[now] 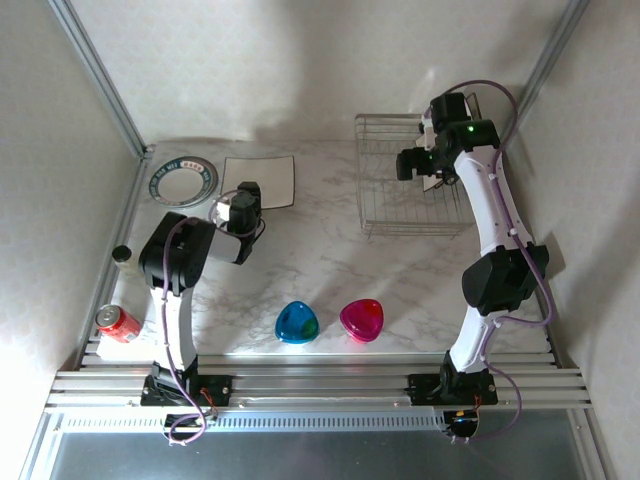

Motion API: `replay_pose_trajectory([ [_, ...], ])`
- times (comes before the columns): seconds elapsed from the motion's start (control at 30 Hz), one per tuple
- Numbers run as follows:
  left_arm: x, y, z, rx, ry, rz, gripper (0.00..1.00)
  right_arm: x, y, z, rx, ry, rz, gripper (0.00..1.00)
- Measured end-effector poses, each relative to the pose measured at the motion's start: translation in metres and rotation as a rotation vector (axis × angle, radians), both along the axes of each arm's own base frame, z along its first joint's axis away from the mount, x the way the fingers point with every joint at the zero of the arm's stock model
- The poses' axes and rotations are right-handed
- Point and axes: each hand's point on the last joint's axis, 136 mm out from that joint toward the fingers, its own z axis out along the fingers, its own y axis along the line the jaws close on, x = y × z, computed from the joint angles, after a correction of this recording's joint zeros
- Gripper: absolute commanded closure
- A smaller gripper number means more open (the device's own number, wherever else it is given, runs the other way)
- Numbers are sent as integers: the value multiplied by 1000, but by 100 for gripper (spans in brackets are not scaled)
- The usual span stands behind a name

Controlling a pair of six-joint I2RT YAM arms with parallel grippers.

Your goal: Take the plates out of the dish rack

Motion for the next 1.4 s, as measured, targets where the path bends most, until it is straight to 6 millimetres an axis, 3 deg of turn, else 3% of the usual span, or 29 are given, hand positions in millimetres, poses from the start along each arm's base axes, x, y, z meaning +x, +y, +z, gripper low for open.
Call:
replay_pose_trajectory([
  [0.17,-2,1,8,24,10,-11,1,1,3,-1,14,-3,6,1],
  [1.4,-29,-1,-5,225,324,-189,1,2,11,-4,66,-47,6,1],
])
